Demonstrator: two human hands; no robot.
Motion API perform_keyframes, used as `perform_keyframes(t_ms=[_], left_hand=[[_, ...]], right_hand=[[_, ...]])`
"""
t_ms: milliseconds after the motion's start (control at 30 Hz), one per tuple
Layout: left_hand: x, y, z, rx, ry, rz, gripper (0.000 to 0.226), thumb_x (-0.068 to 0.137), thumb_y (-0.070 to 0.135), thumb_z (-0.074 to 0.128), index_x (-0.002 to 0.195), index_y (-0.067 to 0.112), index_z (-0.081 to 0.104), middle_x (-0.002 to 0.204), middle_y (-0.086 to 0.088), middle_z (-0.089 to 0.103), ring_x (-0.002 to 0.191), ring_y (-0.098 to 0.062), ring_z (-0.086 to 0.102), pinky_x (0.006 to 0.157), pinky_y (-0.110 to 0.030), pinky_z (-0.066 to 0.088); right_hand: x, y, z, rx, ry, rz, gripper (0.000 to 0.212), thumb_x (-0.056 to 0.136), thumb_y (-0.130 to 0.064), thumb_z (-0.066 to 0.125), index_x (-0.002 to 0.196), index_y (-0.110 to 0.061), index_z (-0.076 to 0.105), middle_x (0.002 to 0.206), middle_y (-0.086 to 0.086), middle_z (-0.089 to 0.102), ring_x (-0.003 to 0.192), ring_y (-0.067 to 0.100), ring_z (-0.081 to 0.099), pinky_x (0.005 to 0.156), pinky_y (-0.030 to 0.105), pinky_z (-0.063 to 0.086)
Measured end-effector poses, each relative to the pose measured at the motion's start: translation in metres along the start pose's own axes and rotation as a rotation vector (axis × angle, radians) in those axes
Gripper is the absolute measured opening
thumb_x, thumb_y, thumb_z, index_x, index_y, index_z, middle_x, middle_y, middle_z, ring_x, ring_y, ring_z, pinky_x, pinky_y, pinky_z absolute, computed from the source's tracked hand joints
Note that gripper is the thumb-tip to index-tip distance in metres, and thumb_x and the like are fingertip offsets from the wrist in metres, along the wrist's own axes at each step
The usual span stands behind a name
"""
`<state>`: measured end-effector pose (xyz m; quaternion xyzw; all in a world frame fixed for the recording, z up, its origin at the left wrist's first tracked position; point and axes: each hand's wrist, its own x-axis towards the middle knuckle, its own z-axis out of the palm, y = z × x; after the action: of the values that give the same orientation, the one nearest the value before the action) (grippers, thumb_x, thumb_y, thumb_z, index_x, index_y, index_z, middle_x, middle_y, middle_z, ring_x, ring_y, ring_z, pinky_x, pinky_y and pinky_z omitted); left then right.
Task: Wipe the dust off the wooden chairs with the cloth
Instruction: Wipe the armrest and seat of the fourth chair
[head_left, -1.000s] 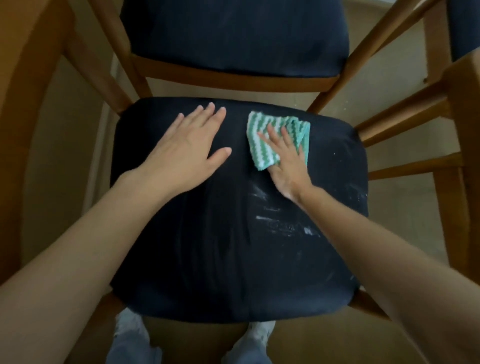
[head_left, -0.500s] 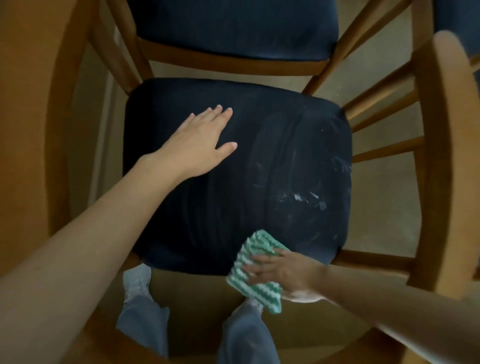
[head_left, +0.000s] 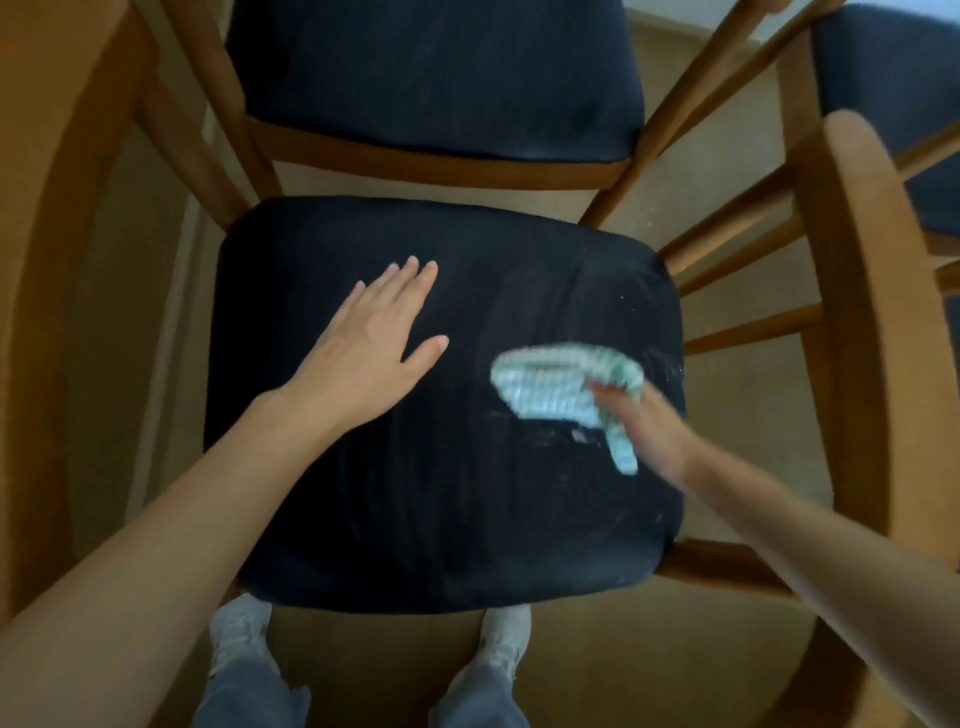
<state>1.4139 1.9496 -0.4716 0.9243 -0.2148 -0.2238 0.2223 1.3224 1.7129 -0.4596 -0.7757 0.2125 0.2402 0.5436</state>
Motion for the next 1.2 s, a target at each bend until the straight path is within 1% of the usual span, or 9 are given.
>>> perform_keyframes(t_ms=[133,233,300,333,400,533,733,933,1200], left_hand=[[0.006,0.003,0.006,0.103,-0.048,-0.019,0.071,0.096,0.044,0.038,0.150,0.022,-0.004,0.159,0.000,-0.003,0.145,-0.013,-0.002,0.116,-0.030,0.000],[0.013,0.007,0.005,0.155,-0.039,-0.009,0.072,0.096,0.047,0.034,0.150,0.022,-0.007,0.158,0.001,-0.006,0.145,-0.012,-0.005,0.116,-0.029,-0.002],[0.013,0.008,0.002,0.155,-0.019,-0.012,0.071,0.096,0.047,0.032,0.149,0.023,-0.008,0.158,0.001,-0.007,0.145,-0.011,-0.006,0.115,-0.028,-0.003],[0.013,0.007,0.000,0.151,-0.003,-0.014,0.071,0.096,0.047,0.032,0.149,0.023,-0.007,0.158,0.002,-0.006,0.145,-0.011,-0.006,0.115,-0.027,-0.003],[0.014,0.005,-0.003,0.138,0.027,-0.023,0.071,0.096,0.047,0.032,0.150,0.022,-0.006,0.158,0.002,-0.005,0.145,-0.011,-0.006,0.115,-0.027,-0.003],[0.016,0.005,-0.007,0.109,0.048,-0.031,0.070,0.096,0.045,0.034,0.150,0.022,-0.003,0.159,0.001,-0.003,0.145,-0.012,-0.004,0.115,-0.028,-0.002],[0.016,0.004,-0.002,0.049,0.010,-0.036,0.068,0.097,0.042,0.037,0.151,0.018,0.002,0.159,-0.003,0.002,0.146,-0.015,0.001,0.117,-0.032,0.001],[0.006,-0.004,0.015,0.010,-0.121,-0.054,0.068,0.098,0.040,0.039,0.151,0.016,0.004,0.159,-0.007,0.004,0.146,-0.019,0.005,0.117,-0.034,0.005],[-0.002,-0.004,0.019,0.011,-0.147,-0.053,0.068,0.098,0.038,0.040,0.151,0.015,0.005,0.158,-0.006,0.006,0.146,-0.019,0.006,0.117,-0.034,0.006]], right_hand=[[0.076,-0.034,-0.030,0.113,0.318,-0.213,0.020,0.101,-0.021,0.040,0.116,-0.023,0.053,0.116,-0.004,0.059,0.107,0.009,0.056,0.094,0.018,0.042],[0.132,-0.038,-0.037,0.070,0.424,-0.194,0.023,0.101,-0.030,0.040,0.118,-0.020,0.053,0.090,-0.008,0.059,0.075,-0.006,0.058,0.065,0.005,0.041],[0.162,-0.031,-0.031,-0.049,0.416,-0.108,0.037,0.098,-0.037,0.041,0.124,-0.013,0.051,0.083,-0.003,0.058,0.066,-0.003,0.059,0.060,0.015,0.045],[0.173,-0.024,-0.027,-0.252,0.389,-0.070,0.045,0.096,-0.039,0.040,0.134,-0.014,0.045,0.103,0.003,0.061,0.090,0.001,0.062,0.078,0.024,0.047],[0.186,-0.010,-0.017,-0.634,0.370,-0.054,0.050,0.099,-0.034,0.033,0.148,-0.026,0.025,0.154,0.001,0.027,0.142,0.012,0.021,0.115,0.042,0.017],[0.171,0.007,0.003,-0.702,0.352,-0.199,0.051,0.102,-0.028,0.032,0.149,-0.037,0.015,0.159,-0.011,0.002,0.146,0.013,-0.007,0.116,0.046,-0.005],[0.081,0.040,0.051,-0.671,-0.007,-0.347,0.056,0.092,-0.047,0.032,0.145,-0.042,0.012,0.152,-0.022,-0.006,0.139,0.002,-0.017,0.111,0.038,-0.009],[-0.028,0.065,0.077,-0.715,-0.468,-0.245,0.082,0.083,0.006,0.041,0.147,-0.040,0.020,0.150,-0.027,-0.009,0.138,-0.002,-0.022,0.110,0.032,-0.015],[-0.071,0.081,0.070,-0.810,-0.811,0.017,0.059,0.098,-0.017,0.037,0.147,-0.044,0.018,0.156,-0.022,-0.001,0.144,0.005,-0.011,0.115,0.039,-0.005]])
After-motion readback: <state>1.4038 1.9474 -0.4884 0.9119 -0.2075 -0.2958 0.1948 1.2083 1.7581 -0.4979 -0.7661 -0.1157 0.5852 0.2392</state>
